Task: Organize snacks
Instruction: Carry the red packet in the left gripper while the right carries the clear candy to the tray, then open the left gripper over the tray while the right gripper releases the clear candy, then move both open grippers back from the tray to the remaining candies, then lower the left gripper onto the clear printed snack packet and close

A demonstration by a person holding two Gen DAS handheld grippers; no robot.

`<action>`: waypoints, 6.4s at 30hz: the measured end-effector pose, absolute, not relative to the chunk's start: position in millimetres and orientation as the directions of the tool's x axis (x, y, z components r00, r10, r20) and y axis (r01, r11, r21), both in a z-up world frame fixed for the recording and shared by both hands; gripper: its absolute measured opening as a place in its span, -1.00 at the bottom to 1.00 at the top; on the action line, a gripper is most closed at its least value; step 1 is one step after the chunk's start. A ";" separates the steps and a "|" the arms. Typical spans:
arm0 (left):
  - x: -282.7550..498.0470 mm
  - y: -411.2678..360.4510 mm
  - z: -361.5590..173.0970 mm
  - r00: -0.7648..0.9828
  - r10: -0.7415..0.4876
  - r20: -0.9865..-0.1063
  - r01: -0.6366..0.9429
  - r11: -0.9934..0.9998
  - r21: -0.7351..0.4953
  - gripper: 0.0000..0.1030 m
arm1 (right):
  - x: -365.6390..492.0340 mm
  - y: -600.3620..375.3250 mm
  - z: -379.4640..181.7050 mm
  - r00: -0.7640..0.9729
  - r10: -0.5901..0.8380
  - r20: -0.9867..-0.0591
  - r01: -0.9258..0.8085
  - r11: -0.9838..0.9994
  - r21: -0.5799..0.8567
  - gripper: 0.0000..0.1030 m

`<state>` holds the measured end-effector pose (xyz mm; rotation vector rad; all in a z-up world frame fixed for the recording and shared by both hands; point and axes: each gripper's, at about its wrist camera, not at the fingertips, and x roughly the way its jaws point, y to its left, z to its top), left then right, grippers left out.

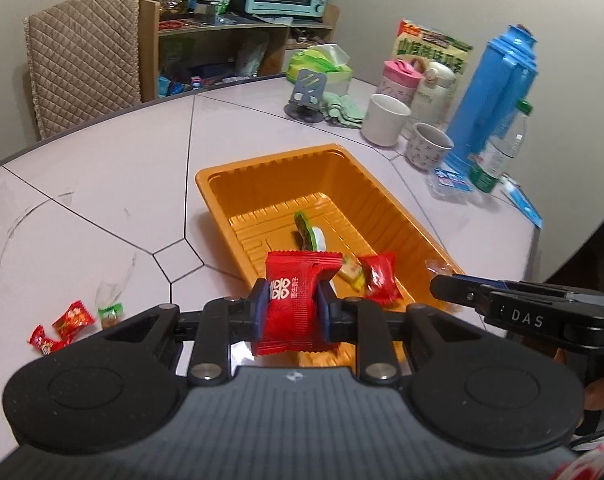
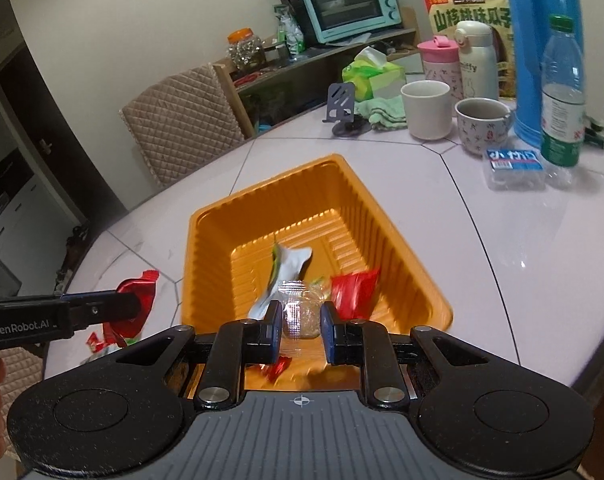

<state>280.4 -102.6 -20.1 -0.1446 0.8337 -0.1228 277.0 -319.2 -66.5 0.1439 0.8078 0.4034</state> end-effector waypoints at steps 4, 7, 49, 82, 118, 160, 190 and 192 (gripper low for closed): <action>302.3 -109.9 -25.4 0.667 -0.121 -0.736 0.001 0.987 -0.162 -0.56 | 307.1 -319.9 -71.5 0.603 0.424 -0.676 -0.331 0.904 0.272 -0.59; 317.8 -114.1 -29.1 0.663 -0.091 -0.743 -0.034 0.988 -0.152 -0.56 | 327.0 -317.8 -75.4 0.593 0.437 -0.677 -0.355 0.896 0.267 -0.59; 403.1 -115.2 -63.7 0.606 -0.002 -0.796 -0.153 0.981 -0.119 -0.27 | 414.6 -307.1 -103.6 0.528 0.469 -0.708 -0.407 0.872 0.274 -0.58; 297.1 -110.7 -20.9 0.642 -0.104 -0.759 -0.034 0.986 -0.164 0.39 | 314.7 -339.4 -60.6 0.606 0.447 -0.658 -0.296 0.894 0.335 0.53; 158.3 18.7 -20.0 0.633 -0.164 -0.756 0.015 0.980 -0.200 0.42 | 170.1 -223.2 -69.9 0.540 0.406 -0.737 -0.269 0.913 0.306 0.68; 195.7 93.0 -77.4 0.612 -0.138 -0.778 0.149 0.987 -0.058 0.36 | 192.3 -117.8 -131.8 0.476 0.349 -0.807 -0.251 0.934 0.256 0.68; 219.1 63.1 -121.3 0.469 -0.208 -0.859 0.216 0.969 -0.117 -0.10 | 225.2 -123.8 -147.0 0.451 0.341 -0.825 -0.205 0.939 0.276 0.68; 222.0 65.5 -119.1 0.477 -0.200 -0.856 0.188 0.974 -0.124 -0.10 | 225.8 -125.1 -147.2 0.451 0.341 -0.825 -0.201 0.939 0.279 0.68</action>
